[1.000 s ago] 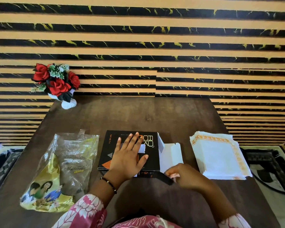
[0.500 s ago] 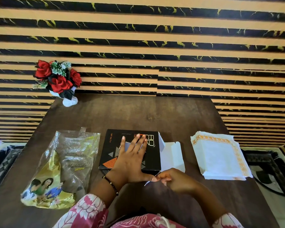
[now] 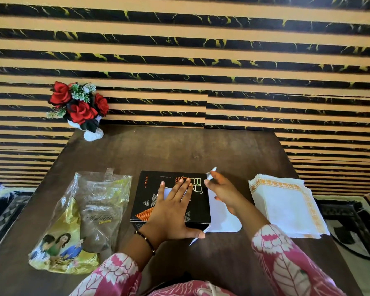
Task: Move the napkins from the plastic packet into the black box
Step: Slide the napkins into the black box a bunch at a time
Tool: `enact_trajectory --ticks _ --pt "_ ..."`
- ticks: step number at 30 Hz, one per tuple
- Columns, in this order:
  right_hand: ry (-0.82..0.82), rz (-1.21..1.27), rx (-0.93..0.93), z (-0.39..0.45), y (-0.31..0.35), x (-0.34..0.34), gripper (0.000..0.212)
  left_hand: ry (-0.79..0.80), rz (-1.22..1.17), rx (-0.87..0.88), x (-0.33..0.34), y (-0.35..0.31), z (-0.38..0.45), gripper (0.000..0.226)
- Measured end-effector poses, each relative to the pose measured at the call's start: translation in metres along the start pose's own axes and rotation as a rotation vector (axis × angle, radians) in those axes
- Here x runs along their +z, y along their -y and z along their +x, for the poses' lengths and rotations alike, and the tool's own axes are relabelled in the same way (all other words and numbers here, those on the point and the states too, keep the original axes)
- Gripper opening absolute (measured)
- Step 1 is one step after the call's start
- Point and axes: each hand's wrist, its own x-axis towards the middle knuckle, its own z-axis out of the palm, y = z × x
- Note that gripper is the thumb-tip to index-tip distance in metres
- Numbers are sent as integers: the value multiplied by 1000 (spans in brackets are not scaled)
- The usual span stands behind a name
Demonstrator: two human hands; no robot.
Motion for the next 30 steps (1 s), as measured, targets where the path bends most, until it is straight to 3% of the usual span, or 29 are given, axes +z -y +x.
enact_trajectory --ticks 6,13,19,23,27,30 --pt "-10 37 -18 12 8 20 26 4 3 0 0 0 -1 121" --pt "-62 -67 -56 10 8 19 23 9 -4 -15 -1 1 1 111" --pt "-53 -186 -125 -18 -1 4 46 19 9 -24 -2 -1 1 118" --pt "-244 -301 -138 -39 -31 -29 43 39 10 -36 -2 -2 5 124" --pt "-545 -410 -128 -46 -63 -73 48 35 -9 -65 -2 -8 9 128" --pt "-510 -709 26 -44 -93 -100 74 5 -32 -89 -2 -17 12 120"
